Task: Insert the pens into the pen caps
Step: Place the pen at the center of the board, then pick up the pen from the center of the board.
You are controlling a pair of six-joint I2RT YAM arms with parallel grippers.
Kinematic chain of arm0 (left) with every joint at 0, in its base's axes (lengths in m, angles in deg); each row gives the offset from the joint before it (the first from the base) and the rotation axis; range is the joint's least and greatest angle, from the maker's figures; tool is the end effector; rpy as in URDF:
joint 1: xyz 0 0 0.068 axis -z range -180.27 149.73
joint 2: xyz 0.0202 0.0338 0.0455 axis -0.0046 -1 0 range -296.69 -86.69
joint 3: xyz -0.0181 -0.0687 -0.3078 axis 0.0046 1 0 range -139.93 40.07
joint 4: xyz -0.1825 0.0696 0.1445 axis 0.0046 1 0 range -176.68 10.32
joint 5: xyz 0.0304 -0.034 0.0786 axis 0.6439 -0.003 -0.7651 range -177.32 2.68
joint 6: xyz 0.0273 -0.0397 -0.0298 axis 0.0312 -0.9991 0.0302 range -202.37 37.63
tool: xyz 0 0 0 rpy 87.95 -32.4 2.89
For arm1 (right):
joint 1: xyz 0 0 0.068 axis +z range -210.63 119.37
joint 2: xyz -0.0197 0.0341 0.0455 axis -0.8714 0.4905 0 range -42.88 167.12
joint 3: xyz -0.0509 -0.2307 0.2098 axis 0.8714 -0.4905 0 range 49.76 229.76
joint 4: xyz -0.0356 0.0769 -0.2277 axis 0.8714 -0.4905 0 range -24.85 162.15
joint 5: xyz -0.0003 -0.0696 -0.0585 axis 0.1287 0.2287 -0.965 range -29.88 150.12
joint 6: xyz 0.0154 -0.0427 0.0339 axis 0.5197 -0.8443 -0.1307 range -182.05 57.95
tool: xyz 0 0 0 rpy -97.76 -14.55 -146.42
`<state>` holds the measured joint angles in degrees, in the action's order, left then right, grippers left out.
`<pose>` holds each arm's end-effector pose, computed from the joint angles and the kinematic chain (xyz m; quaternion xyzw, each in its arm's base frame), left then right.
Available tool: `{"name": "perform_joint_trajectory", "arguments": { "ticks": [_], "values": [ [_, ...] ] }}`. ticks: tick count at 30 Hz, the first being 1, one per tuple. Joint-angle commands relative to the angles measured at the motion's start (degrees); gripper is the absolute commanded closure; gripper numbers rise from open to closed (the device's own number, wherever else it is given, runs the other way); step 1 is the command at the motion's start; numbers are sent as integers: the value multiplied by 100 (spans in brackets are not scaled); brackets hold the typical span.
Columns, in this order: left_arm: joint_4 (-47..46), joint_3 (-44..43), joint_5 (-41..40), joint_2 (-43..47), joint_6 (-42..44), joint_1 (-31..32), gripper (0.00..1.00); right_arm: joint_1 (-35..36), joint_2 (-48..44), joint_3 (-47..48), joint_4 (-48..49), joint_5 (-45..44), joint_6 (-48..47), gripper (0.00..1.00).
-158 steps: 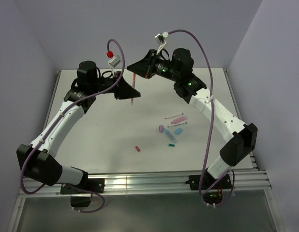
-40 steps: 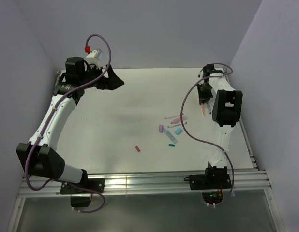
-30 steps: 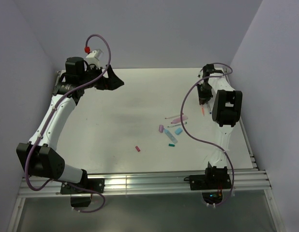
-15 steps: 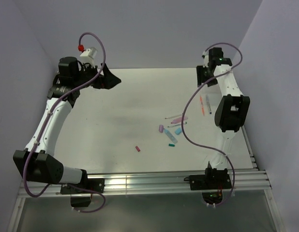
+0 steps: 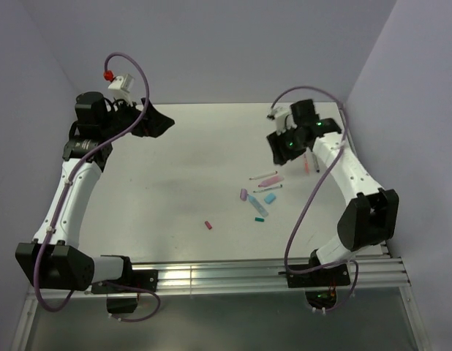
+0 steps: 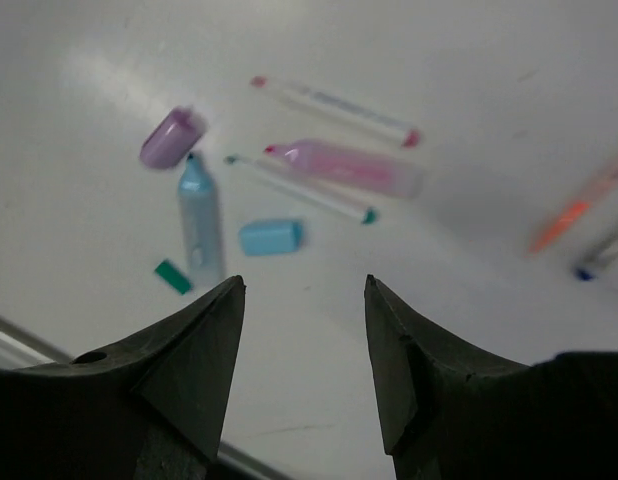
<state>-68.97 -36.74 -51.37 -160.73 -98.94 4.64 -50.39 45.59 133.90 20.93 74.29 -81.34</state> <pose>0.2568 -0.0454 0.4534 0.1103 0.7695 -0.3484 0.5237 0.2979 0.0636 0.3719 -0.2768 0.9072 0.0943 0.3023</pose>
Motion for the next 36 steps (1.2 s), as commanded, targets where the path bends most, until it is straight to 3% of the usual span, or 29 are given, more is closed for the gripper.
{"name": "perform_joint_trajectory", "arguments": {
  "ticks": [1, 7, 13, 17, 22, 26, 36],
  "values": [
    [-269, 193, -193, 215, -249, -25, 1, 539, -110, -740, 86, -152, 179, 41],
    [-444, 535, -150, 328, -250, -25, 0, 1085, -84, -1206, 235, -310, 312, 42],
    [153, 492, 896, 145, 865, -7, 3, 1112, -84, -1637, 262, -679, -628, 40],
    [-425, 1097, 1099, 486, 964, 115, 6, 1112, -181, -1602, 192, -416, -927, 38],
    [-23, 826, 879, 206, 937, 116, 8, 1498, -40, -1479, 68, -398, -612, 41],
    [-303, 993, 783, 346, 683, 116, 7, 1972, 250, -1532, 77, -486, -260, 43],
    [-400, 914, 747, 408, 445, 116, 6, 2158, 865, -1549, 288, -785, 180, 41]
  ]
}}
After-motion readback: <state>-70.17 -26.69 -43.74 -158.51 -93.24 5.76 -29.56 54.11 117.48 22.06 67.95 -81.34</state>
